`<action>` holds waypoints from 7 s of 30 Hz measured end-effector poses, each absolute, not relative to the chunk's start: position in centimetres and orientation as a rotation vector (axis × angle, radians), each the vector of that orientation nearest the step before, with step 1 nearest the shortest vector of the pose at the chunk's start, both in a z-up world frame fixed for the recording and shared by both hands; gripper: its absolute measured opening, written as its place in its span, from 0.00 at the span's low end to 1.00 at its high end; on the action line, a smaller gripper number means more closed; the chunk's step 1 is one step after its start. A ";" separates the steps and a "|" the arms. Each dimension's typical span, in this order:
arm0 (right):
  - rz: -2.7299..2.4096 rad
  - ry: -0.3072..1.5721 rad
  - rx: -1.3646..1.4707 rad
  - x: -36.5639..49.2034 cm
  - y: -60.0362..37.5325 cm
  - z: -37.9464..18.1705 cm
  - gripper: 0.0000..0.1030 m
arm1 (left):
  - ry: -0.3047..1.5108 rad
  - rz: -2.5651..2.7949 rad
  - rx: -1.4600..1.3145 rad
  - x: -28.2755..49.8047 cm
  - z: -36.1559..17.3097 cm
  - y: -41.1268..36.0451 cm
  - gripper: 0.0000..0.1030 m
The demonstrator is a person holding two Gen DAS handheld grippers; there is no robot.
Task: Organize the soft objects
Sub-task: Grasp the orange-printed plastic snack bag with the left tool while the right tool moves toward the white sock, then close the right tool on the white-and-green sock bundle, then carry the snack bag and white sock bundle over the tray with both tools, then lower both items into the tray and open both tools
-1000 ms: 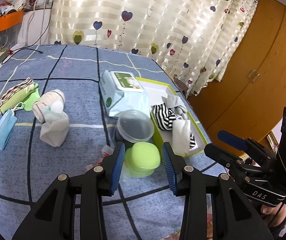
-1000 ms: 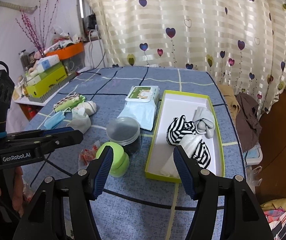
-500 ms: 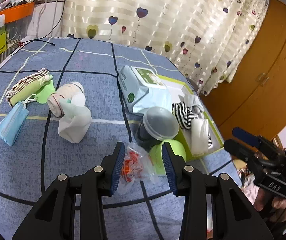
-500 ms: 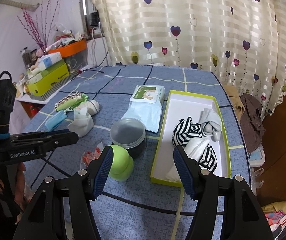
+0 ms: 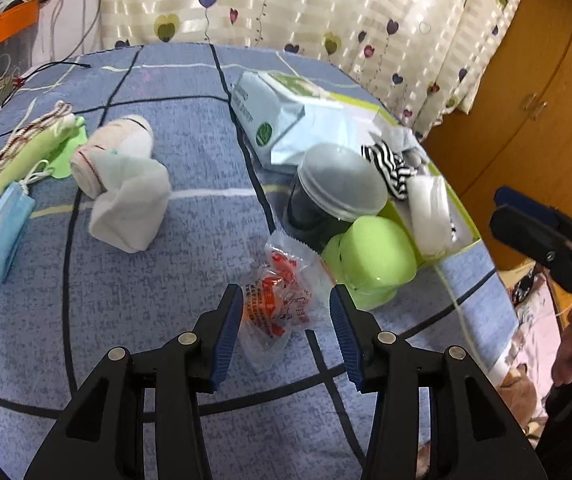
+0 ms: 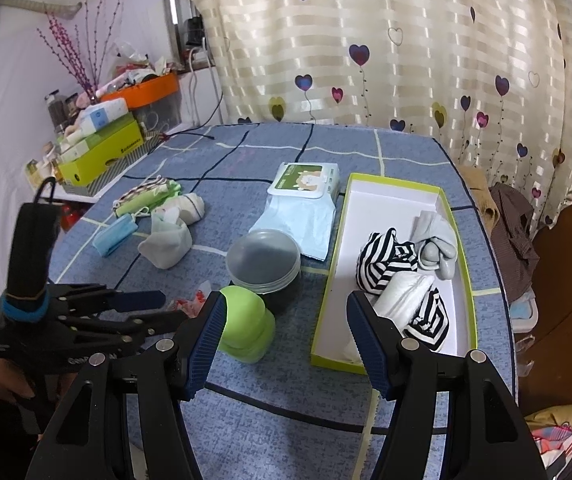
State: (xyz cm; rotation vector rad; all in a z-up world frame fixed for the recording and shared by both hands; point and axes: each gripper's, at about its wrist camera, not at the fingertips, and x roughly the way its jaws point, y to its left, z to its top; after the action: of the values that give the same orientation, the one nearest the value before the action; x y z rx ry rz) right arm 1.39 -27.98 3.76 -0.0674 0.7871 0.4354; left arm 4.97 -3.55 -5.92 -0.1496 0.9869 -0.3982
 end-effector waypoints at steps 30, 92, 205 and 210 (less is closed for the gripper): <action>0.477 0.775 -0.083 1.6 -26.5 3.8 0.61 | 0.976 -0.363 -0.187 4.5 -7.0 -1.6 0.32; 0.723 0.872 -0.102 8.1 -11.4 2.2 0.28 | 0.775 -0.171 -0.438 4.3 -3.0 10.4 0.32; 0.323 0.919 0.082 11.8 -39.0 -3.7 0.29 | 1.001 -0.423 -0.097 13.2 -3.2 -19.3 0.32; 0.332 0.915 0.074 13.4 -38.7 -3.7 0.29 | 1.003 -0.406 -0.104 14.0 -3.3 -19.3 0.32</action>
State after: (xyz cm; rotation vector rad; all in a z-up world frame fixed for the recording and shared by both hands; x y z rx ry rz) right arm 13.44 -38.67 -3.71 0.0739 0.9148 0.3322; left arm 13.97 -19.34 -3.35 -0.1039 1.0035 -0.4064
